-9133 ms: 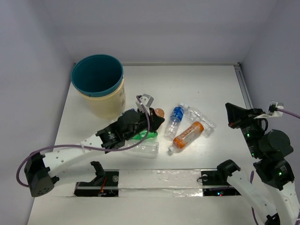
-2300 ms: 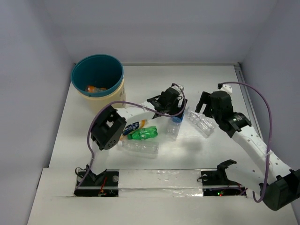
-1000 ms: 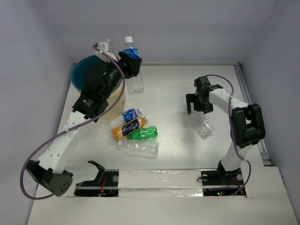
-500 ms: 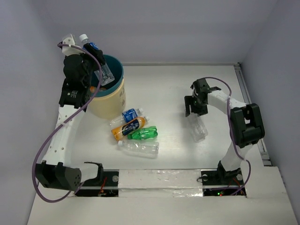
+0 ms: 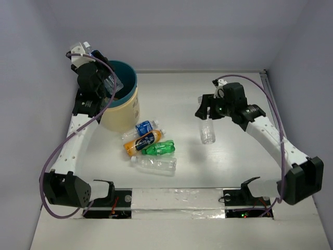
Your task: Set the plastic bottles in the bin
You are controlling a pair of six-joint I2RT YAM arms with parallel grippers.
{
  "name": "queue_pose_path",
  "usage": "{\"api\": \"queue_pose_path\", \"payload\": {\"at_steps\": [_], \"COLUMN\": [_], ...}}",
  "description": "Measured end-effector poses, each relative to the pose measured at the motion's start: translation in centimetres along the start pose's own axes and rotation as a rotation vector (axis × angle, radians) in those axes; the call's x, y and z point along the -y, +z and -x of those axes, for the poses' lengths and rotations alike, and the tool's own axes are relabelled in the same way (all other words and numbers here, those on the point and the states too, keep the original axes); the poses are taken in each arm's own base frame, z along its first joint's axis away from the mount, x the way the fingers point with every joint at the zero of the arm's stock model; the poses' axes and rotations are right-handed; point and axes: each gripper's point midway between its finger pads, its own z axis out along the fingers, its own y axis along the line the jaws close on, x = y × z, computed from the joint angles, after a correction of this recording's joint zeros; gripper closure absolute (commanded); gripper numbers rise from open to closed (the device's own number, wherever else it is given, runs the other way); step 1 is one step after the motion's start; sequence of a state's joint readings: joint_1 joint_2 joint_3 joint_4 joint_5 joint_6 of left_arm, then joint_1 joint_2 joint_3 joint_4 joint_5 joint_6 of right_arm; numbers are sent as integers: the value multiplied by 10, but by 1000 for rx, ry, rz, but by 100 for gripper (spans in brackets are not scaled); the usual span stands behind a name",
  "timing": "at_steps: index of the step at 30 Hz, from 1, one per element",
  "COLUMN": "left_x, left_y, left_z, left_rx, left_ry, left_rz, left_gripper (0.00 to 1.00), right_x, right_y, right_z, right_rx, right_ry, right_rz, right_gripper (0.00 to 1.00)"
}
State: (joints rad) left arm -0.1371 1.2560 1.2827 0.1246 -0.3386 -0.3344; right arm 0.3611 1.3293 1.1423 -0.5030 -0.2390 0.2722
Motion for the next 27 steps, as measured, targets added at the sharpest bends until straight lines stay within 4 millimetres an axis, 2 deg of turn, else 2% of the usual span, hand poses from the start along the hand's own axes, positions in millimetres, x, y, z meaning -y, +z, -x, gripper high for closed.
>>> {"api": "queue_pose_path", "payload": {"at_steps": [2, 3, 5, 6, 10, 14, 18, 20, 21, 22, 25, 27], "left_x": [-4, -6, -10, -12, -14, -5, 10, 16, 20, 22, 22, 22], "left_y": [4, 5, 6, 7, 5, -13, -57, -90, -107, -126, -171, -193], "left_z": [-3, -4, -8, -11, -18, -6, 36, 60, 72, 80, 81, 77], "left_rx": [7, 8, 8, 7, -10, -10, 43, 86, 113, 131, 136, 128], "left_ry": [9, 13, 23, 24, 25, -3, -56, -85, -102, -115, -122, -118], "left_rz": [22, 30, 43, 51, 45, -12, -124, -193, -239, -279, -383, -438], "left_gripper": [36, 25, 13, 1, 1, 1, 9, 15, 22, 26, 36, 40], "right_x": [-38, -58, -97, -116, -179, -236, -286, -307, -317, -326, -347, -357], "right_y": [-12, -19, -31, -38, -65, -84, -86, -79, -74, -70, -50, -36], "right_z": [7, 11, 23, 31, 75, 122, 160, 179, 187, 195, 217, 230], "right_rx": [42, 61, 100, 121, 237, 362, 453, 484, 493, 511, 550, 582], "right_ry": [-35, -49, -73, -81, -82, -65, -28, -5, 4, 13, 46, 62], "right_rz": [98, 147, 244, 292, 459, 622, 759, 813, 837, 858, 888, 899], "right_gripper": [36, 36, 36, 36, 36, 36, 35, 35, 35, 34, 34, 34]}}
